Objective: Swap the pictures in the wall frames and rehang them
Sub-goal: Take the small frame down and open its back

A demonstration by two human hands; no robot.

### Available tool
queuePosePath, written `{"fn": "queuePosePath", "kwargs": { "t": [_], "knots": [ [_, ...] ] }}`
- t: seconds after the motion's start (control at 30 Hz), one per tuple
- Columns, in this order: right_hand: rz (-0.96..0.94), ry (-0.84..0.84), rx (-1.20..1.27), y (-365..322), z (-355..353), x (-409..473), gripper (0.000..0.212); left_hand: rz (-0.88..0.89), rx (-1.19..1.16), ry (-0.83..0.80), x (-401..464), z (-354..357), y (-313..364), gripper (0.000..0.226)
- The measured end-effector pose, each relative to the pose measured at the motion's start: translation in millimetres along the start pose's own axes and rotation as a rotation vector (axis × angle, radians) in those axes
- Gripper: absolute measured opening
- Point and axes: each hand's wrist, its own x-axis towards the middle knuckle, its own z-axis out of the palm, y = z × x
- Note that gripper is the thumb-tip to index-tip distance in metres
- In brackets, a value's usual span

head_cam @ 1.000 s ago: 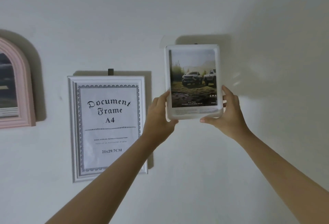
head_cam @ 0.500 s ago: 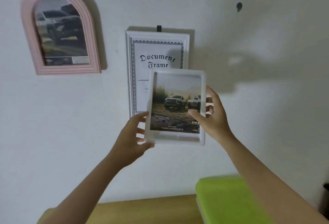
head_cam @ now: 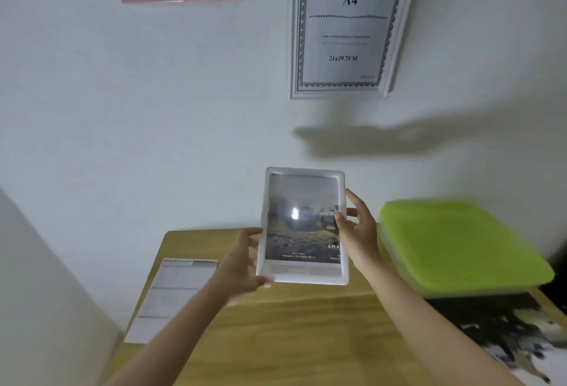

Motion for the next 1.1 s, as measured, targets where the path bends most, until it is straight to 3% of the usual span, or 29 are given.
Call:
{"fn": "queuePosePath", "kwargs": {
  "t": [0.37,1.1],
  "knots": [
    [0.323,-0.087,-0.161,90,20,-77,0.048,-0.284,0.003,-0.239,-50,50,-92,0.095],
    [0.428,-0.070,0.142,104,21,-53,0.045,-0.377,-0.125,-0.200,-26,80,-113,0.093]
  ]
}}
